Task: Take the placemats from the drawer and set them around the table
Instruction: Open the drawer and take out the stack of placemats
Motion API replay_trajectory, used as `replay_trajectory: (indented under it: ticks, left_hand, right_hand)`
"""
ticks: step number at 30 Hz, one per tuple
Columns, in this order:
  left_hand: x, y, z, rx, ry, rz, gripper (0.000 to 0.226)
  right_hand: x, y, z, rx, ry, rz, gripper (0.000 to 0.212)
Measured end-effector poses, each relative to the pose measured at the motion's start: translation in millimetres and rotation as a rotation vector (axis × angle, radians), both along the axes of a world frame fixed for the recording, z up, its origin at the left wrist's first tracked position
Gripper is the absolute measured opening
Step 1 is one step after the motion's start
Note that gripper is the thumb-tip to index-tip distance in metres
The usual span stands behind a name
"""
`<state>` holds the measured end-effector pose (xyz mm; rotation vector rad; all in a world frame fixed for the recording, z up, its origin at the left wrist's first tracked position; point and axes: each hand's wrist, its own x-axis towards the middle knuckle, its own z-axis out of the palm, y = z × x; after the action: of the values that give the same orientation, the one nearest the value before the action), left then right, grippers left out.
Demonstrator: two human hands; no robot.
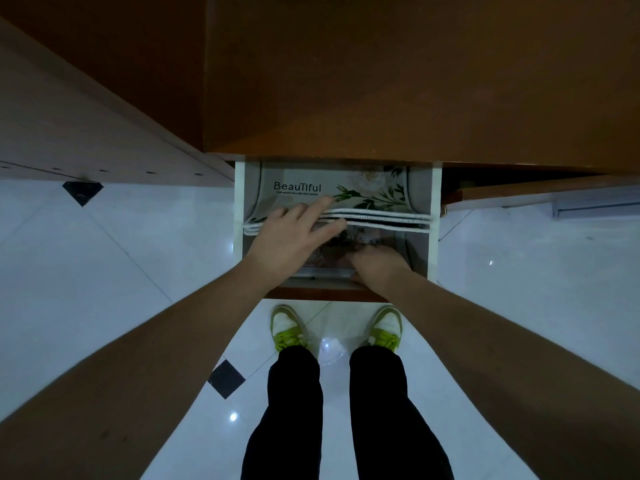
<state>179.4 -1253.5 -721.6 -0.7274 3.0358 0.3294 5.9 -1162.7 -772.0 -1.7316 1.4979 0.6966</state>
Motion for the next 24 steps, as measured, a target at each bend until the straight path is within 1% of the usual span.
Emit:
replay_trajectory:
  ticks: [1,3,4,6,7,10,12,13,15,16,19,20,21,24]
  left_hand:
    - [-1.7,-2.1,0.0,-0.007,0.025,-0.008,0.063]
    - [-6.4,-5.7,0.8,-0.041,0.025,-0.017,0.047]
    - [-8.2,-6.6,1.0,-0.057,0.005,-0.03,0.039]
    - [-6.3,-4.6,-2.3,-0.076,-0.032,-0.05,0.032]
    - [-3.3,-2.2,-5.4,-0.093,-0.038,-0.049,0.031]
    - [7.4,8.4,-16.8,-0.112,-0.049,-0.035,0.038]
    - [12.6,15.9,-24.1,-0.097,-0.1,-0.027,0.042]
    - [13.8,19.1,-27.0,-0.09,-0.134,-0.023,0.042]
    - [13.5,23.0,-29.5,-0.069,-0.175,-0.014,0.038]
    - [12.3,23.6,-29.8,-0.063,-0.189,-0.007,0.041]
    - [7.9,20.6,-28.8,-0.04,-0.263,0.001,0.065]
    - [7.1,19.9,-27.6,-0.034,-0.28,-0.001,0.069]
    - [6.6,20.2,-26.1,-0.032,-0.29,-0.002,0.069]
    - [8.5,18.7,-21.5,-0.055,-0.26,0.015,0.057]
  right_hand:
    - [4.1,-2.8,-0.7,-0.005,0.02,0.05,0.029]
    - [10.8,-7.2,1.4,-0.006,0.044,0.157,0.021]
    - [12.7,-7.5,2.3,-0.019,0.046,0.208,0.02]
    - [15.3,-5.7,2.7,-0.072,0.05,0.287,0.022]
    - [14.3,-4.0,3.0,-0.105,0.051,0.29,0.023]
    - [3.9,1.7,7.0,-0.198,0.044,0.209,0.024]
    - [-2.7,6.0,13.5,-0.351,0.051,0.187,0.018]
    - [-5.5,10.1,15.2,-0.447,0.032,0.158,0.021]
    - [-7.3,20.2,19.9,-0.564,-0.011,0.093,0.028]
    - [-6.9,25.1,20.3,-0.589,-0.019,0.064,0.028]
    - [-7.2,27.6,25.4,-0.684,-0.045,-0.028,0.025]
    - [-7.8,25.4,27.4,-0.723,-0.055,-0.065,0.024]
    - [-8.7,23.9,28.4,-0.764,-0.071,-0.091,0.023]
    - [-10.3,20.8,32.0,-0.855,-0.094,-0.088,0.02]
